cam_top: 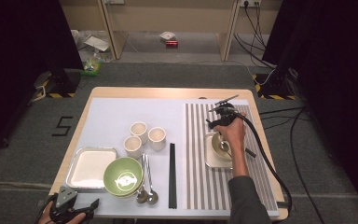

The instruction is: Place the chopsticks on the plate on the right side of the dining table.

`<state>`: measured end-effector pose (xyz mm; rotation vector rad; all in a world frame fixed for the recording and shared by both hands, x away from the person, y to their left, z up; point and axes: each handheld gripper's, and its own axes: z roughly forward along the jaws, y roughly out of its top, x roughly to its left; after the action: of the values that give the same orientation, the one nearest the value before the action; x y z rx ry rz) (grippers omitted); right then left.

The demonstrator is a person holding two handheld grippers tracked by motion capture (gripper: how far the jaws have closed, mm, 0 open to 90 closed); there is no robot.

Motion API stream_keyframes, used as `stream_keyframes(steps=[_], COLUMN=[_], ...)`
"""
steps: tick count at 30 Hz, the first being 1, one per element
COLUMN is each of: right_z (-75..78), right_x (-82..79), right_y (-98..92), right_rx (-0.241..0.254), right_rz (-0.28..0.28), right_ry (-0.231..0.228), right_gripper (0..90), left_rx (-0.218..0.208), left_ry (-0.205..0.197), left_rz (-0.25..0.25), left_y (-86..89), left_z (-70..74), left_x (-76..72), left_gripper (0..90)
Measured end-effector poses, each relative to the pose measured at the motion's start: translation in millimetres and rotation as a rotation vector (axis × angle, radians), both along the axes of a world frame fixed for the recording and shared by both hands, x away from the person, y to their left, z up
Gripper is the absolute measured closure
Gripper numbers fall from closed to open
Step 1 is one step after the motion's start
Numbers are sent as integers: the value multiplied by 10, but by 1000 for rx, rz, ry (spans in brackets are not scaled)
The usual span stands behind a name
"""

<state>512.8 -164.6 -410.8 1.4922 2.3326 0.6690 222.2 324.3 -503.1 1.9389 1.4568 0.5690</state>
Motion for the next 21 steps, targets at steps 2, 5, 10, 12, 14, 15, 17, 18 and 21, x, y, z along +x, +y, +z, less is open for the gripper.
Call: stream_keyframes(steps=[2,5,10,12,14,15,17,18,21], right_z=[-13,-45,-111,-132,-152,-161,-174,-176,-194], right_x=[25,58,93,105,116,115,123,126,137], right_y=[14,35,68,80,88,99,105,105,104], right_rx=[-5,-9,-24,-24,-18,-18,-23,-22,-29], right_rz=[-6,-12,-22,-32,-33,-37,-33,-38,-38], right_ry=[-3,8,30,39,44,51,57,54,58], right_gripper=[421,411,392,384,377,370,363,363,364], left_rx=[0,0,0,0,-1,-1,-4,-4,-1], left_ry=[0,1,-1,-3,-5,-5,-5,-6,-6], left_rz=[0,-1,0,1,1,1,-1,-1,-3], left_y=[0,0,0,0,1,1,2,2,5], left_z=[0,1,-1,-3,-4,-4,-5,-5,-5], left_x=[0,1,0,-2,-3,-3,-2,-3,-4], left_gripper=[118,118,118,118,118,118,118,118,118])
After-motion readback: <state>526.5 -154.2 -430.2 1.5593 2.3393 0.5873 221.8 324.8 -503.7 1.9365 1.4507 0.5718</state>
